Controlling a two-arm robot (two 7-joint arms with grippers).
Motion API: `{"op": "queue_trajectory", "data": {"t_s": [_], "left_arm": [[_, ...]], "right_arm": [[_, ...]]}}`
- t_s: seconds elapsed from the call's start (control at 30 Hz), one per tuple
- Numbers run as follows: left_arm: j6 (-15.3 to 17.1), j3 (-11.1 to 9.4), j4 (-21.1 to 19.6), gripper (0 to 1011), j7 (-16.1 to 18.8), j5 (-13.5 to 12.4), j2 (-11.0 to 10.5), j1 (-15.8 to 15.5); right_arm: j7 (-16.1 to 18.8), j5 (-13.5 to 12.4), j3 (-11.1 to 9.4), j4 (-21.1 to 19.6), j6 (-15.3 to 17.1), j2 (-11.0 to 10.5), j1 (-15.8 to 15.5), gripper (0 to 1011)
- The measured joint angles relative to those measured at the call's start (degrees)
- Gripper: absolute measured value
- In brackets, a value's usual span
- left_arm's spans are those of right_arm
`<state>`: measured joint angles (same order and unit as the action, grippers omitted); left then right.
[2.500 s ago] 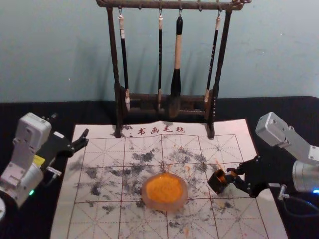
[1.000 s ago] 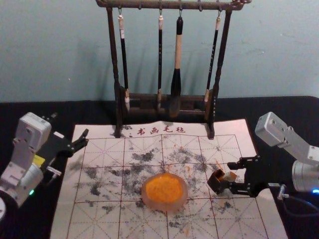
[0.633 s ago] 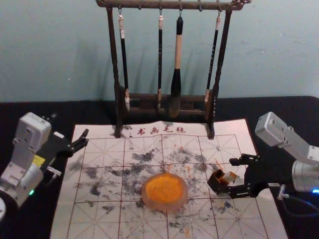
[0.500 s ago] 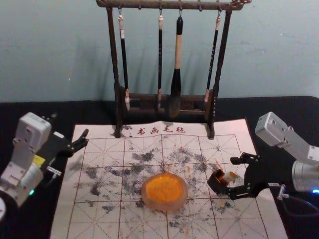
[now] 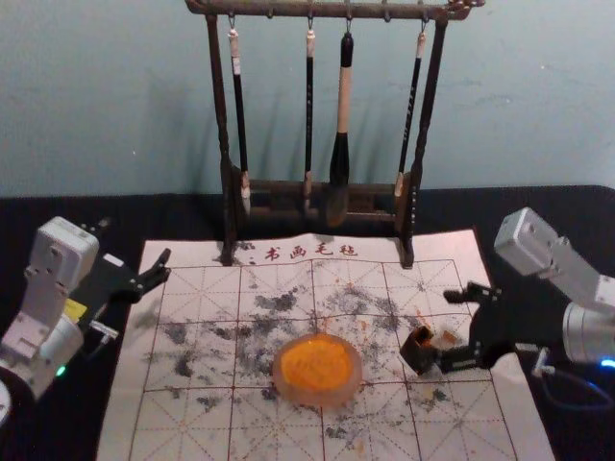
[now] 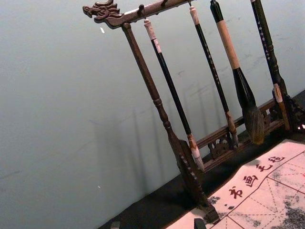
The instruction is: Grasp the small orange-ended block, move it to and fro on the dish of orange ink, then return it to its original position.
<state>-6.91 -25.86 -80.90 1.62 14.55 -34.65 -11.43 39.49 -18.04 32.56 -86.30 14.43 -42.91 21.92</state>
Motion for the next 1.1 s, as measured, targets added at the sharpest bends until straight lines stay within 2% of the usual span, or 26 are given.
{"op": "queue_trajectory", "data": {"t_s": [0.13, 0.17, 0.23, 0.3, 0.37, 0.43, 0.47, 0.5, 0.57, 0.67, 0.7, 0.77, 0.8, 0.83, 0.93, 1.1], "left_arm": [[0.00, 0.00, 0.00, 1001, 0.00, 0.00, 0.00, 0.00], [0.00, 0.00, 0.00, 1001, 0.00, 0.00, 0.00, 0.00], [0.00, 0.00, 0.00, 1001, 0.00, 0.00, 0.00, 0.00], [0.00, 0.00, 0.00, 1001, 0.00, 0.00, 0.00, 0.00], [0.00, 0.00, 0.00, 1002, 0.00, 0.00, 0.00, 0.00], [0.00, 0.00, 0.00, 1001, 0.00, 0.00, 0.00, 0.00], [0.00, 0.00, 0.00, 1001, 0.00, 0.00, 0.00, 0.00], [0.00, 0.00, 0.00, 1001, 0.00, 0.00, 0.00, 0.00], [0.00, 0.00, 0.00, 1001, 0.00, 0.00, 0.00, 0.00], [0.00, 0.00, 0.00, 1001, 0.00, 0.00, 0.00, 0.00], [0.00, 0.00, 0.00, 1001, 0.00, 0.00, 0.00, 0.00], [0.00, 0.00, 0.00, 1001, 0.00, 0.00, 0.00, 0.00], [0.00, 0.00, 0.00, 1001, 0.00, 0.00, 0.00, 0.00], [0.00, 0.00, 0.00, 1001, 0.00, 0.00, 0.00, 0.00], [0.00, 0.00, 0.00, 1001, 0.00, 0.00, 0.00, 0.00], [0.00, 0.00, 0.00, 1001, 0.00, 0.00, 0.00, 0.00]], "right_arm": [[-4.04, -1.01, -3.13, -1.82, -2.81, 0.37, -2.46, 1000], [-6.41, -1.44, -4.87, -2.63, -4.37, 0.66, -3.89, 1000], [-9.13, -1.44, -6.63, -3.60, -5.85, 1.03, -5.46, 1000], [-12.60, -1.06, -8.25, -4.50, -7.06, 1.49, -7.06, 1000], [-18.04, 0.00, -10.77, -5.84, -8.36, 2.47, -9.67, 1000], [-20.98, 0.94, -11.81, -6.41, -8.77, 2.99, -10.98, 1000], [-22.53, 1.54, -12.35, -6.64, -8.96, 3.32, -11.71, 1000], [-25.66, 2.99, -13.15, -6.98, -9.35, 4.00, -13.02, 1000], [-28.64, 4.36, -13.69, -7.15, -9.68, 4.70, -14.17, 1000], [-37.10, 9.25, -14.76, -6.94, -11.53, 7.24, -17.26, 1000], [-37.10, 9.25, -14.76, -6.94, -11.53, 7.24, -17.26, 1000], [-42.00, 12.21, -14.99, -5.52, -12.90, 9.48, -18.85, 1000], [-42.00, 12.21, -14.99, -5.52, -12.90, 9.48, -18.85, 1000], [-43.41, 12.86, -15.11, -4.49, -13.28, 10.52, -19.37, 1000], [-44.71, 13.07, -15.40, -2.76, -13.29, 12.28, -20.13, 1000], [-45.37, 13.10, -16.17, -1.53, -13.44, 13.60, -20.47, 1000]]}}
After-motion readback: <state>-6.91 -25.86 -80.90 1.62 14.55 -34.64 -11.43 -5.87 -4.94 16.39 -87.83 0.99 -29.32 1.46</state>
